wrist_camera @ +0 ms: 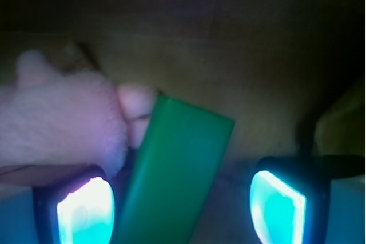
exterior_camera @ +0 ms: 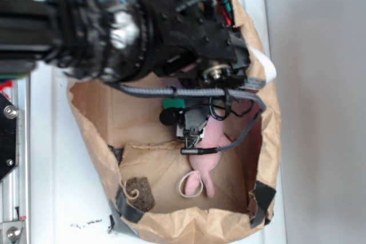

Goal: Grab the green block.

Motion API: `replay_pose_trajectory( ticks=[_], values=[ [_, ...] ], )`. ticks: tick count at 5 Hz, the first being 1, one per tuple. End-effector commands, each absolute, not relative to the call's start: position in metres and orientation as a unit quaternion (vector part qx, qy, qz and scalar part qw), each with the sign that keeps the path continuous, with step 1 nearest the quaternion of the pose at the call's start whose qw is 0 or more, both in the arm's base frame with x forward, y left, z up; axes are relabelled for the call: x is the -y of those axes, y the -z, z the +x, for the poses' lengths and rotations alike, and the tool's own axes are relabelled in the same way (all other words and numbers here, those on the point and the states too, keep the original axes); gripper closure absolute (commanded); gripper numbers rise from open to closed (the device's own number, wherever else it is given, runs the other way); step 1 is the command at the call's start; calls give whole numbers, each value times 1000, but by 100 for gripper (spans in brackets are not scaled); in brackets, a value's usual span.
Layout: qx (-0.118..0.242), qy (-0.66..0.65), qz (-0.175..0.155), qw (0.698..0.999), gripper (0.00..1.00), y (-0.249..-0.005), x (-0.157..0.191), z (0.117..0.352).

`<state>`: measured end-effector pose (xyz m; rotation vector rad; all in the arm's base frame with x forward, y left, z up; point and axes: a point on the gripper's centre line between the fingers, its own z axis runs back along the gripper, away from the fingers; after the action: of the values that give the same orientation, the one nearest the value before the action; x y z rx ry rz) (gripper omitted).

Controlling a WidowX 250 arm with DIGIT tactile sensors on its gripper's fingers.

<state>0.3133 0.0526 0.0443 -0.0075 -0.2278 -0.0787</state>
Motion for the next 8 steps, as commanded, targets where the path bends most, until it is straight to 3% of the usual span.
replay_pose_trajectory(
  ticks=[1,2,4,5,7,8],
  values=[
    [166,43,-3,985,0,-67,-72,326],
    [155,35,-8,987,0,-65,-71,324],
    [93,-96,-21,991,0,-54,-61,330],
    [85,-185,-13,979,0,-60,-64,335],
    [106,-185,-5,977,0,-53,-60,335],
    [111,-190,-1,975,100,-47,-61,337]
  ],
)
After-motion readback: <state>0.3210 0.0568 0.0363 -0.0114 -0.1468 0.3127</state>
